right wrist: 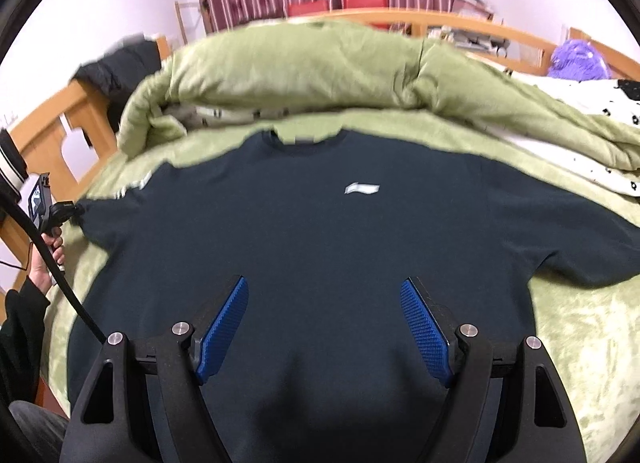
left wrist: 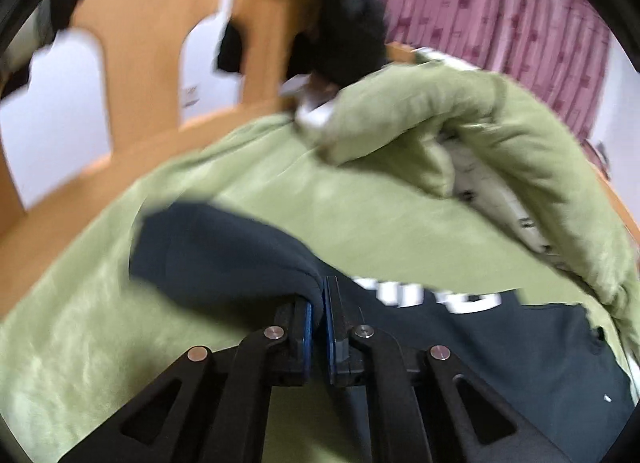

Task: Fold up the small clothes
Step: 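Carry the sleeve with the left tool across the sweatshirt body and release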

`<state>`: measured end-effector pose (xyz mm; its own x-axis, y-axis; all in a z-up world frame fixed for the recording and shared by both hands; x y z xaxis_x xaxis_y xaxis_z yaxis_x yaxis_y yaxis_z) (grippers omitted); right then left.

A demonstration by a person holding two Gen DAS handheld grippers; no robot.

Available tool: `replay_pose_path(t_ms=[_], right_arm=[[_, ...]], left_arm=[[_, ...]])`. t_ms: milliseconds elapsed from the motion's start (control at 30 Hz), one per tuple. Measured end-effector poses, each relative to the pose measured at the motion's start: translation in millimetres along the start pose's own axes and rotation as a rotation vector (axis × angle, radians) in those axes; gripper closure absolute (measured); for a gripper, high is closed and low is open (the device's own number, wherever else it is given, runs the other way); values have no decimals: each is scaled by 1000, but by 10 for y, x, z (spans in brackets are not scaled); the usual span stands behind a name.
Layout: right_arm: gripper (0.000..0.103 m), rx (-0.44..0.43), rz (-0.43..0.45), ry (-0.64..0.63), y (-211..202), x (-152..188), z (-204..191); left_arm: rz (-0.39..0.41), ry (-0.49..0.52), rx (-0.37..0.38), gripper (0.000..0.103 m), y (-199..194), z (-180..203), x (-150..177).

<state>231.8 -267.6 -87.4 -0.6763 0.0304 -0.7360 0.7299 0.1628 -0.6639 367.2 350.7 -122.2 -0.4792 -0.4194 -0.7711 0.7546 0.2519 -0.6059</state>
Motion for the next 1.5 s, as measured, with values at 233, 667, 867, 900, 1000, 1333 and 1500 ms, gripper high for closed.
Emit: replay_pose_path(t_ms=[233,667,867,900,1000,1333,1500], right_arm=[[26,13,85,38,-334,-127,179],[26,10,235,31,-852,-257,276],[26,2,218,46,-882,-150,409],[26,9,223,42,-904,-141,423],[26,4,226,38,-920,-129,431],[26,-40,187,3,-789,-123,154],[26,-39,176,-58,-697,-67,-146]], left_arm=[[69,137,149,97,-607,1158,-146],[-47,375,343,97,-976,3302,964],[-163,448,376,95,-932,3695,1619],[-199,478,376,95,-933,3723,1739],[-233,509,378,91,-1006,3732,1870],[-109,417,322,36,-1644,3170,1554],[-82,381,226,36,-1883,2648,1419]])
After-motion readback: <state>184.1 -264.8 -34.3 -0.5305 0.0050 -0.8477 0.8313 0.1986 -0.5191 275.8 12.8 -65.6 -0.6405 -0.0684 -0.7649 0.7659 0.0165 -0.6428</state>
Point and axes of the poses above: each gripper's, at about its wrist camera, not at the fingertips, and y roughly the way its jaws point, z to its right, x to its underside, the point moved 6 cm from there along y, roughly the way its jaws point, and after that the axes turned 2 degrees about z, right-handed, at the moved point
